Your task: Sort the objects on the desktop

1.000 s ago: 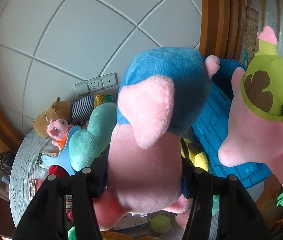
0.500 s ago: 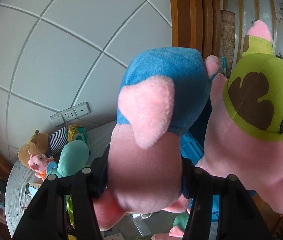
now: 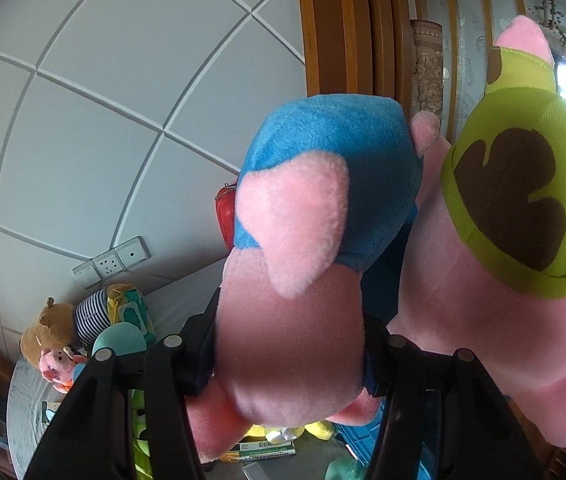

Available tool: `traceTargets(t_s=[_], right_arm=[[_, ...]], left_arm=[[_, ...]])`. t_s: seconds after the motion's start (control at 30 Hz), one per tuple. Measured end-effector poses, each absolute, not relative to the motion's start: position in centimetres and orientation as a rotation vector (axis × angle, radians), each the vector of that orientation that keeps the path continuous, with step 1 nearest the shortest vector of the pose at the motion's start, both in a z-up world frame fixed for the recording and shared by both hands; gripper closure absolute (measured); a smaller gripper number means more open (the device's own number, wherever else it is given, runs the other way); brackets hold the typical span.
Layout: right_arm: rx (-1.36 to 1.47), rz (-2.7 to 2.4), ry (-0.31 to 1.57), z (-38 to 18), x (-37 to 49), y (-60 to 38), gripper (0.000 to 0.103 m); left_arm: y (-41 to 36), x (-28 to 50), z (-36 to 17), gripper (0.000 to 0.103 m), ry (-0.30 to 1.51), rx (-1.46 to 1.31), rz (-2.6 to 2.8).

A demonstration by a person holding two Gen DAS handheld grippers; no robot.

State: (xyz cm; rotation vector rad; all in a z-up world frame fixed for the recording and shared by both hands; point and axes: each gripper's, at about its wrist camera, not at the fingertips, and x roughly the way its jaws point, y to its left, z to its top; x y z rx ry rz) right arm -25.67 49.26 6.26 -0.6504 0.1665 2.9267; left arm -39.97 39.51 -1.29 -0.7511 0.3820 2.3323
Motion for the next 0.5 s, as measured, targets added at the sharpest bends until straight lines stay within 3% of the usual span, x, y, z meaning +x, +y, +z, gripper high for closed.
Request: traceTargets(t_s=[0.1, 0.5], right_arm=[[-0.658, 2.867, 0.091, 6.1, -25.7, 49.7, 0.031], [-0.751, 2.700, 0.141, 4.1, -25.0, 55.2, 0.030]], left_arm=[[40.5, -40.0, -1.3, 0.049, 0.386, -0.745, 2.315], [45.3, -40.6, -1.9, 0.049, 0.406, -0.735, 2.230]])
